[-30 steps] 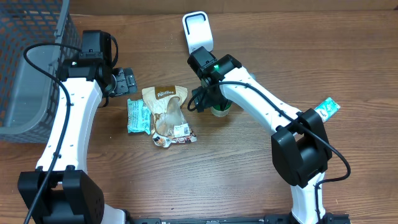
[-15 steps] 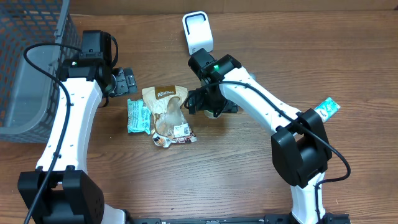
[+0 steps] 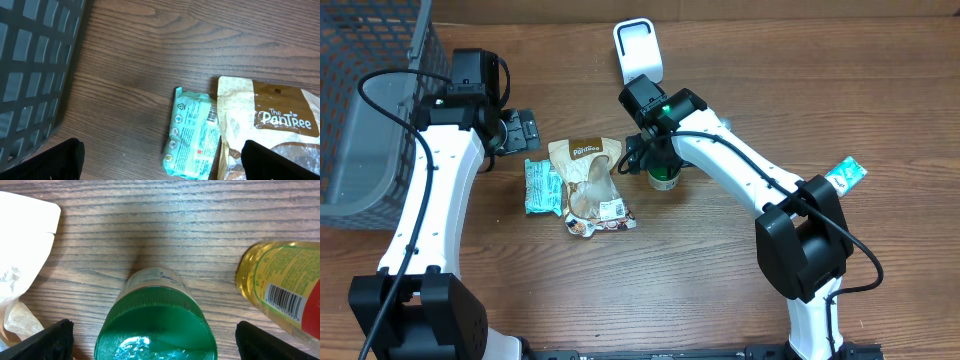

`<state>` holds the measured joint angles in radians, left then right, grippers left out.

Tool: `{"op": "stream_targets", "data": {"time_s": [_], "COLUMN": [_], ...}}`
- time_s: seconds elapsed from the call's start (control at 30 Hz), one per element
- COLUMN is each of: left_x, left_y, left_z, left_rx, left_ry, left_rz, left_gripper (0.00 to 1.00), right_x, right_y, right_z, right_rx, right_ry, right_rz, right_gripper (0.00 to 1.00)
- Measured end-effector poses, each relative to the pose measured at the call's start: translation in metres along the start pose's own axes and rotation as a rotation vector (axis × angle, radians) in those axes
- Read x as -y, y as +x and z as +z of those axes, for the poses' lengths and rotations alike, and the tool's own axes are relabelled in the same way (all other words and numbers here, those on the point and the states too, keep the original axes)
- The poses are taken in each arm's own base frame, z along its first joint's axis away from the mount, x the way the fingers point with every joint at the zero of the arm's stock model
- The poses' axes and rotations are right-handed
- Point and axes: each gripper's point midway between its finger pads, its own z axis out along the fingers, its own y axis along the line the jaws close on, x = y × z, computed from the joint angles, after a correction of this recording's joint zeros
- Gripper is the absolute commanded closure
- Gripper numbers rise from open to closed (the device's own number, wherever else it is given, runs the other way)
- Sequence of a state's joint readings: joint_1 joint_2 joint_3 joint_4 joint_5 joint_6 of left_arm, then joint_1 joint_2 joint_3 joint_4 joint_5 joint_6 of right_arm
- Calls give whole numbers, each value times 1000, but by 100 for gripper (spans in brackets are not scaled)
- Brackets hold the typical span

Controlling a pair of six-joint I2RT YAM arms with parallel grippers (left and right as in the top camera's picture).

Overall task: Scan the item barcode
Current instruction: 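Lower the right gripper and align it over the jar lid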

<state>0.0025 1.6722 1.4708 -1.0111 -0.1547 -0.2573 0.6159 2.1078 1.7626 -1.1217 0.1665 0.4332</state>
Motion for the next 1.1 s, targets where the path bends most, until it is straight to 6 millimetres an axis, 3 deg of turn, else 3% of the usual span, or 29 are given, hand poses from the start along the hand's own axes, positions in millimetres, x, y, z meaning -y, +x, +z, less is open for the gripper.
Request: {"op": "stream_targets", "data": {"time_s": [0.3,0.63,0.93,1.03,1.1], "left_x": [0,0,0,0,0], "left_y": [0,0,0,0,0], "left_z": [0,0,0,0,0], "left_rx": [0,0,0,0,0], "left_ry": [0,0,0,0,0], "left_rz": [0,0,0,0,0], "left_gripper": [1,0,1,0,0], "right_x": [-3,-1,2,3,3], "right_y": [-7,-2,4,4,5], "right_z": [5,24,27,27,27], "right_rx": [36,46,29,26,22], "right_ry": [-10,-3,12,14,17], "right_rz": [-6,-10,-15,-17,-16], "right_gripper": [0,0,0,16,22]}}
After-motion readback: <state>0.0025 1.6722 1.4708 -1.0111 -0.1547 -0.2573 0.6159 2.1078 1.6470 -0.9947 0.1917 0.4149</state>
